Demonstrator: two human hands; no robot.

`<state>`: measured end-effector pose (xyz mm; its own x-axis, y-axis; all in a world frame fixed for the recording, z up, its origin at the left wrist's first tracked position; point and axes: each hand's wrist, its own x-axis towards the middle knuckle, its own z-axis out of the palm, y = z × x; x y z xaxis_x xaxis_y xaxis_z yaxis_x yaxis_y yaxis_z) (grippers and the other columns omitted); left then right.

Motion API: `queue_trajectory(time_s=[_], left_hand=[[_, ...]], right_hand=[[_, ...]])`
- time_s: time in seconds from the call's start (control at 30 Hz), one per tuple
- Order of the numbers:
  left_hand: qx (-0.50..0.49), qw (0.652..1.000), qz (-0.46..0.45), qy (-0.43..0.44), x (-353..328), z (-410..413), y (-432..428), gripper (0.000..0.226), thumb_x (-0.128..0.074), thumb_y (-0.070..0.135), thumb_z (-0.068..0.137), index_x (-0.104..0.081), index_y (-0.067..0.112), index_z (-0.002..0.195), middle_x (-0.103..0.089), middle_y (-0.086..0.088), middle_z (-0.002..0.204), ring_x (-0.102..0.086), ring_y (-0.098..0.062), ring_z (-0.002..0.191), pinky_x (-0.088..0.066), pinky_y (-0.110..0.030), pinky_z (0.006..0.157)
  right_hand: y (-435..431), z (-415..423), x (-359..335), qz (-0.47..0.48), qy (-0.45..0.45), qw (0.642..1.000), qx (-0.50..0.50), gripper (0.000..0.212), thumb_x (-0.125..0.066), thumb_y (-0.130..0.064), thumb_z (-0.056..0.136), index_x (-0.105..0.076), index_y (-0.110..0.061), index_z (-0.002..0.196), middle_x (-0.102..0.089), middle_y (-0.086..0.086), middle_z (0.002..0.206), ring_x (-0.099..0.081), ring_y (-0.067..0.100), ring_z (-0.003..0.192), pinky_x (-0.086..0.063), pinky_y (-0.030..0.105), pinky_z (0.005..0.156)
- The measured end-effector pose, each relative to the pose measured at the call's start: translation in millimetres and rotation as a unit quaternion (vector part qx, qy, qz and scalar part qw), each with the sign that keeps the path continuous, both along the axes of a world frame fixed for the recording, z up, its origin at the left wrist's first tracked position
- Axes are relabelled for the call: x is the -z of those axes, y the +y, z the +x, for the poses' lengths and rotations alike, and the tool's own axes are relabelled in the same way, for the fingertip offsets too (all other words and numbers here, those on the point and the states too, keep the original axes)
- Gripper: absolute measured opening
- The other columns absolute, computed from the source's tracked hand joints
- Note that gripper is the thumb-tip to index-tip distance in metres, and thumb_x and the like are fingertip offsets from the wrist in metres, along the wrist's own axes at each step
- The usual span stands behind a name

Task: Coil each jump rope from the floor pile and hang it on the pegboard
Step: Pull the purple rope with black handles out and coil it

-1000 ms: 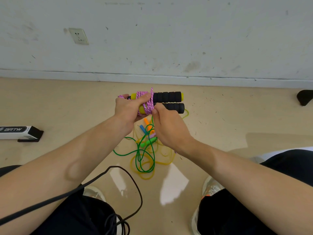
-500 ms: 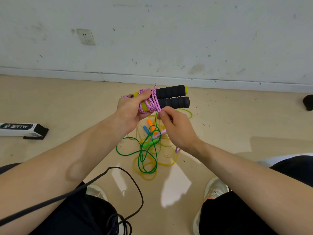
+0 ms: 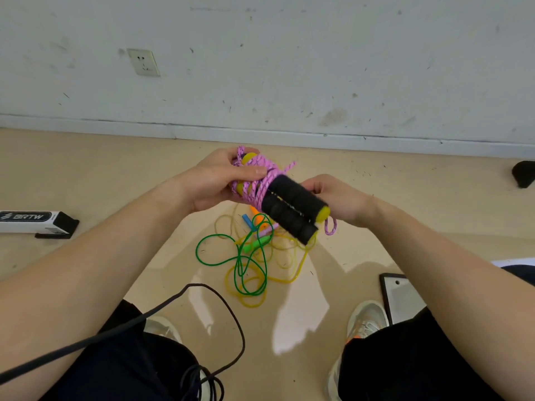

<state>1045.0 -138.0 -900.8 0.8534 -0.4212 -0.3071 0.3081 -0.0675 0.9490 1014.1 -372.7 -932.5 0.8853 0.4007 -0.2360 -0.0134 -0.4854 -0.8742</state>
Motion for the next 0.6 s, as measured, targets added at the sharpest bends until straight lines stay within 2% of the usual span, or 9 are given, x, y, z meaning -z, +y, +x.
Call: queue_trajectory(time_s=[0.03,0.1,0.2,0.27,0.3,0.4,0.5,0.6], left_hand=[[0.011,0.999,0.03,-0.016,-2,0,0,0.055,-0.08,0.019,0.069,-0.058,0.014,0.12,-0.07,-0.001,0.095,-0.071,-0.015,0.074,-0.058,-0.031,0.058],[0.032,0.993,0.098,-0.052,-5,-1,-2,0.069,-0.08,0.02,0.066,-0.052,0.016,0.13,-0.065,0.0,0.101,-0.071,-0.011,0.076,-0.057,-0.028,0.058],[0.056,0.975,0.185,-0.112,-5,0,-1,0.071,-0.084,0.016,0.074,-0.048,0.021,0.135,-0.058,0.004,0.111,-0.068,-0.011,0.087,-0.055,-0.025,0.058],[0.06,0.967,0.211,-0.132,-5,1,0,0.073,-0.085,0.019,0.074,-0.047,0.023,0.136,-0.054,0.009,0.116,-0.065,-0.01,0.094,-0.055,-0.024,0.06],[0.064,0.963,0.223,-0.14,-5,1,0,0.075,-0.086,0.02,0.074,-0.046,0.023,0.136,-0.052,0.012,0.117,-0.063,-0.01,0.097,-0.056,-0.024,0.061],[0.078,0.954,0.247,-0.152,-3,1,-1,0.077,-0.088,0.022,0.072,-0.044,0.024,0.135,-0.049,0.015,0.117,-0.062,-0.01,0.096,-0.055,-0.023,0.061],[0.079,0.952,0.253,-0.155,-1,0,-2,0.079,-0.089,0.023,0.071,-0.043,0.024,0.136,-0.049,0.015,0.116,-0.061,-0.009,0.094,-0.054,-0.022,0.06],[0.071,0.951,0.253,-0.162,-1,1,-1,0.079,-0.088,0.024,0.072,-0.043,0.023,0.137,-0.049,0.012,0.118,-0.061,-0.008,0.094,-0.053,-0.019,0.058]], right_hand=[[-1,2,-1,0.001,0.017,1.0,-0.015,0.02,-0.052,-0.012,0.082,-0.064,0.002,0.076,-0.049,0.009,0.066,-0.043,0.018,0.062,-0.034,0.033,0.06],[-1,2,-4,0.006,0.049,0.998,-0.032,0.022,-0.053,-0.011,0.088,-0.061,0.005,0.076,-0.04,0.006,0.06,-0.032,0.017,0.056,-0.028,0.031,0.054],[2,-1,-10,-0.007,0.063,0.997,-0.052,0.027,-0.055,-0.016,0.094,-0.066,-0.003,0.074,-0.035,-0.011,0.048,-0.027,0.013,0.048,-0.028,0.026,0.05],[5,0,-11,-0.023,0.065,0.997,-0.046,0.04,-0.057,-0.02,0.096,-0.065,-0.019,0.057,-0.036,-0.012,0.047,-0.028,0.014,0.047,-0.031,0.026,0.049],[6,1,-11,-0.035,0.065,0.997,-0.033,0.043,-0.058,-0.023,0.097,-0.065,-0.021,0.054,-0.037,-0.012,0.047,-0.03,0.015,0.048,-0.032,0.027,0.05],[7,3,-12,-0.08,0.057,0.995,-0.011,0.036,-0.062,-0.039,0.096,-0.073,-0.019,0.068,-0.041,-0.016,0.043,-0.036,0.016,0.048,-0.035,0.028,0.05],[8,3,-11,-0.091,0.066,0.994,0.001,0.037,-0.061,-0.042,0.096,-0.075,-0.016,0.073,-0.04,-0.018,0.04,-0.035,0.022,0.053,-0.034,0.029,0.051],[9,3,-10,-0.067,0.081,0.994,0.021,0.035,-0.062,-0.039,0.096,-0.076,-0.013,0.077,-0.037,-0.014,0.043,-0.032,0.021,0.052,-0.032,0.028,0.048]])
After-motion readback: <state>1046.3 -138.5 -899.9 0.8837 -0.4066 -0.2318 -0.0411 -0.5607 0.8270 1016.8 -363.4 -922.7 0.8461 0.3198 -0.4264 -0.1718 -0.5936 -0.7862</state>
